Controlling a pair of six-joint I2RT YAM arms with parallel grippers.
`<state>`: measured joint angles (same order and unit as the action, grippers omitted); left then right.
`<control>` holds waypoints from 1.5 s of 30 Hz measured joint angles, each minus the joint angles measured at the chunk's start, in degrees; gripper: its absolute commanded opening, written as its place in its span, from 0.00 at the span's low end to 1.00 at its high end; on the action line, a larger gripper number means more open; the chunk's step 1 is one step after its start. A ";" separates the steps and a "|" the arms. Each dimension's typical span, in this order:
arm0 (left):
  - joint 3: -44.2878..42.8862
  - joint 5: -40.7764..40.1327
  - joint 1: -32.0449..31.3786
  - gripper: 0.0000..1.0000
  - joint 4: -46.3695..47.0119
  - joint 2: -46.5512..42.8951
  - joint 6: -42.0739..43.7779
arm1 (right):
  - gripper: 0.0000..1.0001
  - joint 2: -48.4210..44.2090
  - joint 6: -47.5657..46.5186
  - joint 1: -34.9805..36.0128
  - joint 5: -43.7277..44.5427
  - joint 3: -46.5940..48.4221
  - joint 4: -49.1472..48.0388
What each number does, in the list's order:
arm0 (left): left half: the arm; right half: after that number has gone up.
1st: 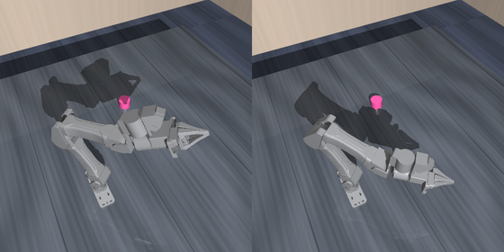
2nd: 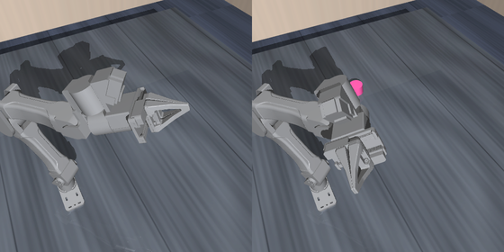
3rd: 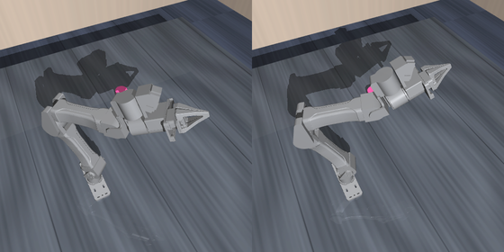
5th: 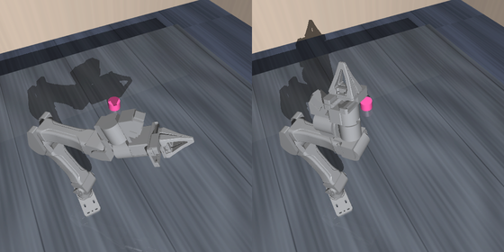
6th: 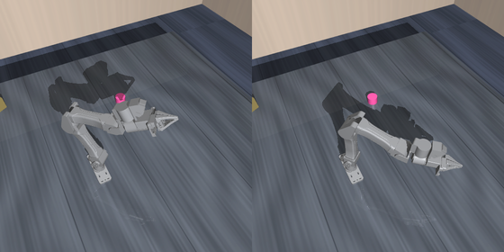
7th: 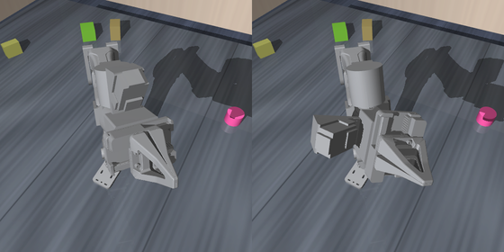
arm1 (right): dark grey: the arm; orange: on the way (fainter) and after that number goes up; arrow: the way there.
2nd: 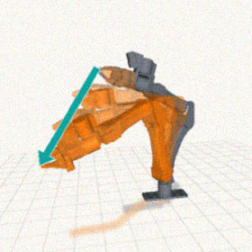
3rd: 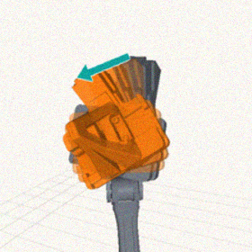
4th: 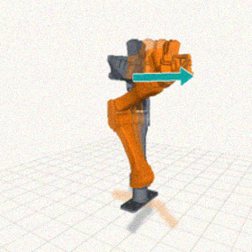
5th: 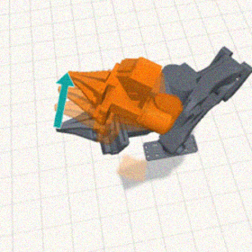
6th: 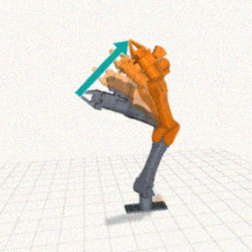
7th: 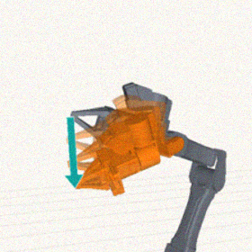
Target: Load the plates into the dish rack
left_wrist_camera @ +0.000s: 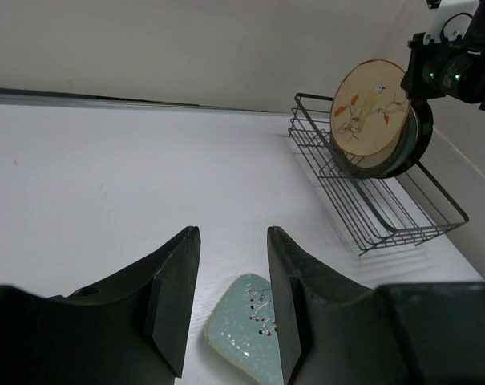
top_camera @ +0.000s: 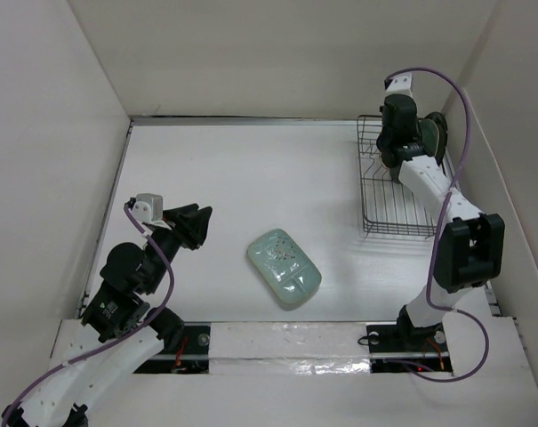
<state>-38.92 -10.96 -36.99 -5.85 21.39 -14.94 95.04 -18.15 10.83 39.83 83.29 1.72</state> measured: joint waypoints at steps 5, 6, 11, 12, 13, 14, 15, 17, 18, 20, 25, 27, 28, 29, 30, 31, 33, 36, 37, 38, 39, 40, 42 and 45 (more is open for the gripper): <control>0.00 -0.02 0.00 0.36 0.00 0.00 -0.02 | 0.00 1.03 -0.59 0.04 0.31 -0.04 -1.05; 0.00 -0.02 0.00 0.36 0.00 0.00 0.00 | 0.00 1.03 -0.72 0.04 0.44 -0.13 -1.57; 0.00 -0.02 0.00 0.37 0.00 0.26 0.00 | 0.00 0.74 -1.01 -0.02 1.03 -0.81 -3.54; 0.00 -0.02 0.00 0.37 0.00 0.39 0.00 | 0.00 0.59 -1.05 -0.13 1.11 -0.81 -3.52; 0.00 -0.02 0.00 0.37 0.02 0.55 0.00 | 0.00 0.39 -1.11 -0.22 1.14 -0.81 -3.52; 0.00 0.00 0.00 0.37 0.00 0.70 0.00 | 0.00 0.22 -1.11 -0.33 1.09 -0.81 -3.52; 0.00 -0.02 0.00 0.37 -0.02 0.85 0.00 | 0.00 0.00 -1.11 -0.48 1.09 -0.81 -3.52; 0.00 -0.02 0.00 0.37 0.00 0.94 0.00 | 0.00 -0.33 -1.20 -0.74 1.11 -0.90 -3.69; 0.00 -0.02 0.00 0.37 0.00 0.94 0.00 | 0.00 -0.48 -1.25 -0.79 1.14 -1.16 -3.93; 0.00 -0.02 0.00 0.37 0.00 0.94 0.00 | 0.00 -0.63 -1.31 -1.03 1.46 -1.81 -4.76; 0.00 -0.02 0.00 0.37 0.00 0.96 0.00 | 0.00 -0.63 -1.40 -1.11 1.51 -3.50 -5.16; 0.00 -0.02 0.00 0.37 0.00 0.96 0.00 | 0.00 -0.55 -1.40 -1.07 1.49 -3.54 -4.92; 0.00 -0.02 0.00 0.37 0.00 0.96 0.00 | 0.00 -0.52 -1.33 -1.01 1.42 -3.67 -5.09; 0.00 -0.02 0.00 0.37 0.00 0.96 0.00 | 0.00 -0.52 -1.14 -1.01 1.29 -4.04 -5.46; 0.00 -0.02 0.00 0.37 0.00 0.96 0.00 | 0.00 -0.52 -0.92 -1.01 1.22 -4.52 -5.88; 0.00 0.00 0.00 0.37 0.00 0.96 0.00 | 0.00 -0.52 -0.28 -1.01 1.07 -5.18 -6.32; 0.00 0.00 0.00 0.37 -0.02 0.96 0.00 | 0.00 -0.52 1.29 -0.96 0.68 -7.26 -6.91; 0.00 0.00 0.00 0.37 0.00 0.96 0.00 | 0.00 -0.52 3.34 -0.61 -0.22 -11.23 -8.96; 0.00 0.00 0.00 0.37 0.00 0.98 0.00 | 0.00 -0.52 4.07 -0.59 -0.42 -12.37 -9.05; 0.00 0.02 0.00 0.37 0.00 0.98 0.00 | 0.00 -0.50 4.48 -0.48 -0.61 -13.62 -9.11; 0.00 0.02 0.00 0.37 0.00 1.01 0.00 | 0.03 -0.52 5.09 -0.31 -0.17 -14.62 -10.49; 0.00 0.00 0.00 0.37 0.00 1.01 0.00 | 0.05 -0.68 5.51 -0.31 -0.17 -14.99 -11.32; 0.00 0.00 0.00 0.37 0.00 1.07 0.00 | 0.13 -0.85 6.36 -0.31 -0.09 -15.89 -12.83; 0.00 -0.02 0.00 0.37 -0.02 1.60 0.00 | 0.42 -1.01 9.14 -0.31 0.07 -16.28 -13.79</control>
<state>-38.92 -10.98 -36.99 -5.87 22.98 -14.94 94.04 -9.02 10.52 39.90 67.00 -12.08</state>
